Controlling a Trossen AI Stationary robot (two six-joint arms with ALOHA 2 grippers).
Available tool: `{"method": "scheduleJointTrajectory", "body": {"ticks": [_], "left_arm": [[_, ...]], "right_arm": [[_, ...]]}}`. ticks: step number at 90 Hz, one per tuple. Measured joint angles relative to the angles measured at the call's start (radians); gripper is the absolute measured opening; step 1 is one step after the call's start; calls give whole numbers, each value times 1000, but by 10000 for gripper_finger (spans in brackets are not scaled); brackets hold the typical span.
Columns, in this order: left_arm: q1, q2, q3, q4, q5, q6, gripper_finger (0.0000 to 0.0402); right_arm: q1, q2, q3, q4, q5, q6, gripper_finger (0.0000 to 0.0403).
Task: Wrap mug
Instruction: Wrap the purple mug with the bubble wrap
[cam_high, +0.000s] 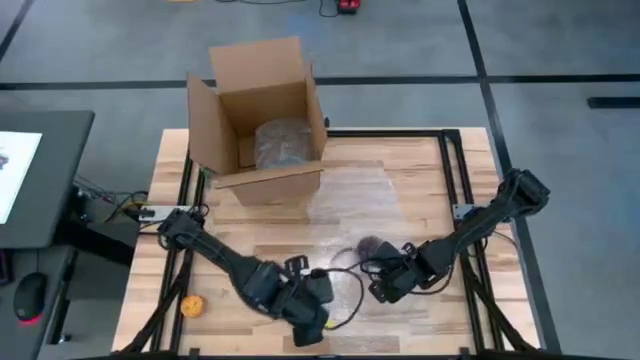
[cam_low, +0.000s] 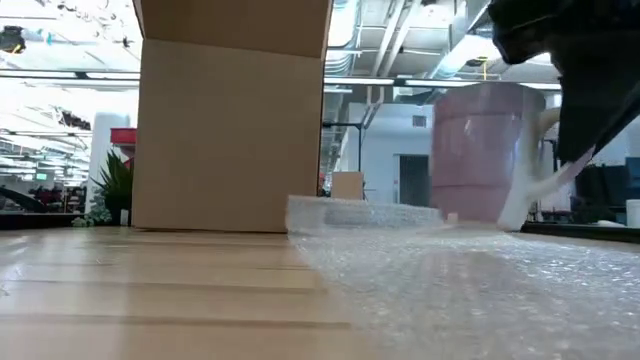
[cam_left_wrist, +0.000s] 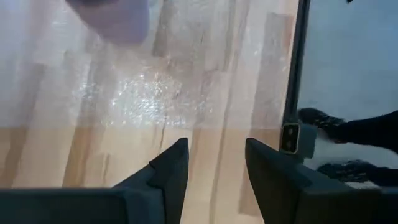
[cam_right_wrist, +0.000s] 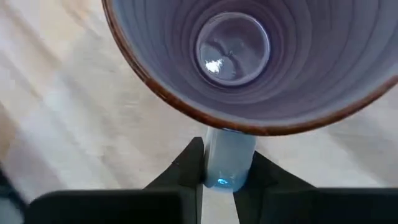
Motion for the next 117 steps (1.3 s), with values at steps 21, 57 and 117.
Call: {"method": "scheduleJointTrajectory", "body": {"ticks": [21,57,117], "left_arm": [[-47,3,-10,-23,-55,-114,139],[-37,5,-10,-29,-105,-274,139],[-34,5,-9,-26,-129,-358,139]], "right_arm": [[6,18,-20,97,-1,-124,38],[15,68,-30,111,0,-150,45],[27,79,-28,158,-54,-141,95]]}}
